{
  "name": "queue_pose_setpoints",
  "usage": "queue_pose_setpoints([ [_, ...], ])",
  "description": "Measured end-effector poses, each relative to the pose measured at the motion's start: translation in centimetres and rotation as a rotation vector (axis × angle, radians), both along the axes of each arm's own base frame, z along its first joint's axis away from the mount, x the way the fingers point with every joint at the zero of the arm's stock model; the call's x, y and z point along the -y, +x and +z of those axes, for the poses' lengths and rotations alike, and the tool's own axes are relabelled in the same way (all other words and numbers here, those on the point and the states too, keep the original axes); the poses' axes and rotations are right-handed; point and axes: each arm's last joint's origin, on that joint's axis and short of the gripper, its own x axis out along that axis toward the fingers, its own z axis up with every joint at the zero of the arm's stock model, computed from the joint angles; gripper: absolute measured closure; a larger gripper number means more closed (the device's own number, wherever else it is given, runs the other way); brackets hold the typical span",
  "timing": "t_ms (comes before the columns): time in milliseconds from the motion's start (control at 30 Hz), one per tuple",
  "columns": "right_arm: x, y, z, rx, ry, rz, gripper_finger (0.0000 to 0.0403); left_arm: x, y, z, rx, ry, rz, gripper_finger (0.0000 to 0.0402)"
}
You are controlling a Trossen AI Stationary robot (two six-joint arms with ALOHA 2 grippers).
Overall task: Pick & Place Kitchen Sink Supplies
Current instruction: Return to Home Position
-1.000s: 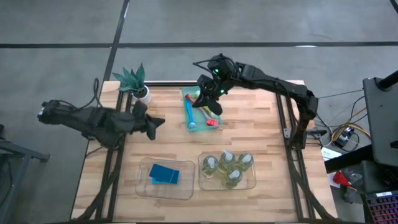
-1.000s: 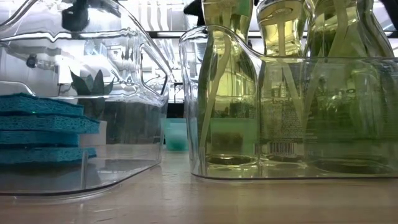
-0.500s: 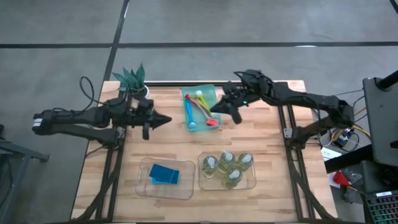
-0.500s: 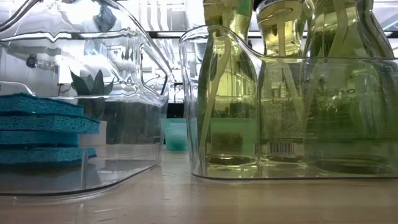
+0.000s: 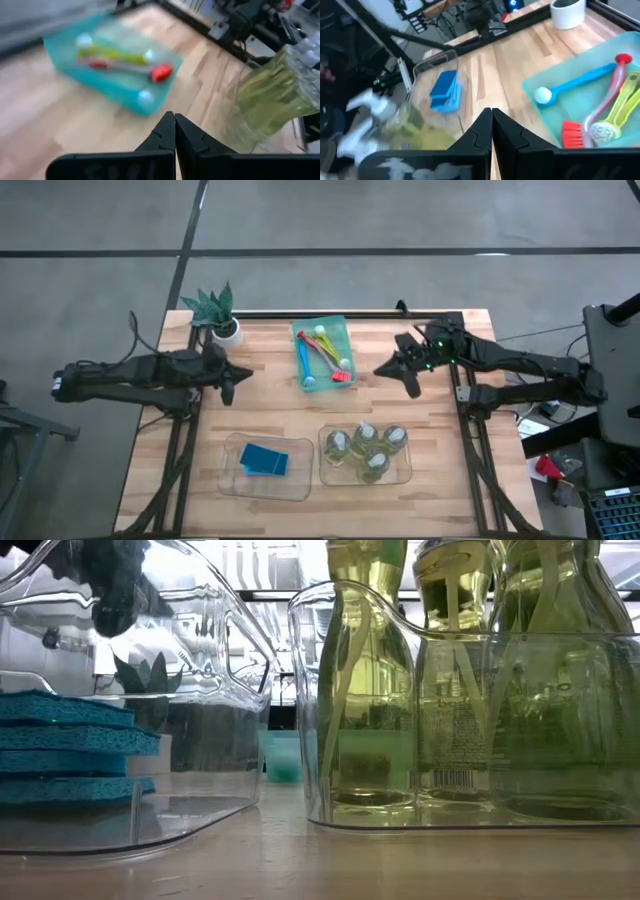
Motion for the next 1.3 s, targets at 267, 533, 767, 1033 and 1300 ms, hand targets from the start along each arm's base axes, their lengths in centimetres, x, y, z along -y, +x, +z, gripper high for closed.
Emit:
queue_pose_setpoints([
  [267,-1.1,-3.4,-3.2,0.225,-0.115,-0.009,0.0394,0.3,-0.9,1.3,0.131,0.220,-0.040,0.0401],
  [533,-2.1,-6.4,-5.9,0.287,-0.147,-0.018,0.0394,0.7,-1.2,-1.8,0.226,0.223,-0.059,0.0401],
  [767,-2.4,-8.1,-7.1,0.331,-0.193,-0.096,0.0394,0.8,-2.1,-4.1,0.303,0.186,-0.042,0.0401],
  [1033,-2.8,-9.1,-9.0,0.349,-0.227,-0.075,0.0394,1.0,-2.6,-5.5,0.317,0.255,-0.088,0.0401],
  [1300,-3.1,-10.0,-11.1,0.383,-0.251,-0.060,0.0394,1.0,-2.7,-7.3,0.299,0.280,-0.099,0.0401],
])
